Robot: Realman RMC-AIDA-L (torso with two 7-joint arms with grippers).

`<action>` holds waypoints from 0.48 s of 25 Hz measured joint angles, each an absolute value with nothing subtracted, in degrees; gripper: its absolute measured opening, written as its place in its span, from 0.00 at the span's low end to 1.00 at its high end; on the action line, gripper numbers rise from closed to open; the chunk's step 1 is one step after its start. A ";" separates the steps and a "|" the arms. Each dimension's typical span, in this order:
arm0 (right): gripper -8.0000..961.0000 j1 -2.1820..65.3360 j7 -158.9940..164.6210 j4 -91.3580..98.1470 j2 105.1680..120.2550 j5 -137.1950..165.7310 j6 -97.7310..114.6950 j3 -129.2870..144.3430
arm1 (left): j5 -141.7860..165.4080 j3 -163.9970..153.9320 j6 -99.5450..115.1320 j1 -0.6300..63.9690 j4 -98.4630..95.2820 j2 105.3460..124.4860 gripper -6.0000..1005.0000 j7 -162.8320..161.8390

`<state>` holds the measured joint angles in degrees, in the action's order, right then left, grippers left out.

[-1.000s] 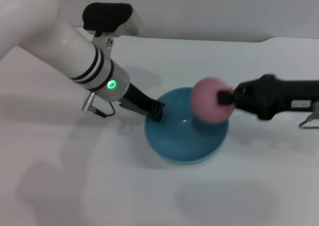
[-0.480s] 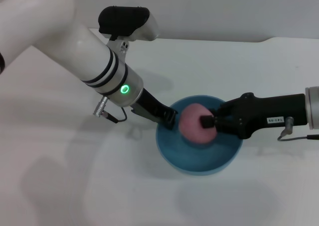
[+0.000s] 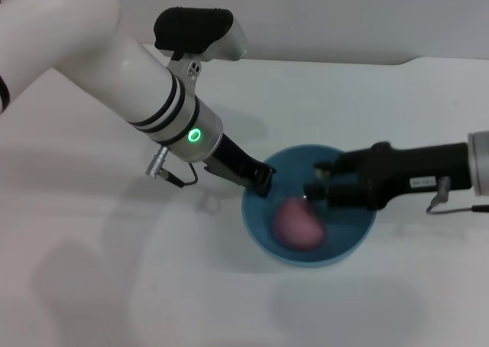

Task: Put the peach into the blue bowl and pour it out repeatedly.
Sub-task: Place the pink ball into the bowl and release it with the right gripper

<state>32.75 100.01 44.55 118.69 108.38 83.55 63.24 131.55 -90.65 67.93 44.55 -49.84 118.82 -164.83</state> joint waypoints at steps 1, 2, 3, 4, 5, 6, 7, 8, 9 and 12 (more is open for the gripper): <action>0.45 32.75 100.01 44.55 118.69 108.38 83.55 63.24 | 131.55 -90.68 67.71 44.55 -49.85 118.82 0.01 -164.83; 0.50 32.46 100.02 44.75 118.67 107.78 83.33 62.17 | 131.53 -90.81 66.68 44.43 -49.92 118.80 0.01 -164.67; 0.54 32.05 100.02 44.79 118.69 106.93 83.25 60.51 | 131.53 -90.81 66.68 44.43 -49.92 118.80 0.01 -164.67; 0.54 31.55 100.02 44.81 118.66 105.93 83.08 58.48 | 131.42 -91.09 65.34 44.02 -50.41 118.76 0.01 -164.30; 0.54 31.00 100.02 44.75 118.64 104.75 82.85 56.41 | 131.18 -91.46 64.10 43.53 -51.05 118.74 0.01 -163.84; 0.54 30.10 100.01 44.55 118.62 103.13 82.50 53.91 | 130.52 -92.55 62.21 42.61 -52.22 118.68 0.01 -163.18; 0.54 29.20 99.94 44.40 118.59 101.88 82.00 51.74 | 129.80 -93.71 60.25 41.62 -53.35 118.64 0.01 -162.45; 0.54 28.13 99.75 44.19 118.59 100.35 81.00 49.74 | 128.73 -95.46 57.32 40.04 -55.12 118.53 0.01 -161.63; 0.53 27.16 99.65 43.85 118.58 99.18 80.10 47.90 | 128.03 -97.30 54.35 38.31 -56.69 118.43 0.01 -160.94; 0.53 24.57 99.41 41.74 118.47 97.63 77.44 42.21 | 127.49 -102.45 43.95 34.01 -59.99 118.29 0.01 -159.01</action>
<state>24.57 99.42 41.74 118.47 97.63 77.44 42.21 127.49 -102.45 43.95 34.01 -59.99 118.29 -159.01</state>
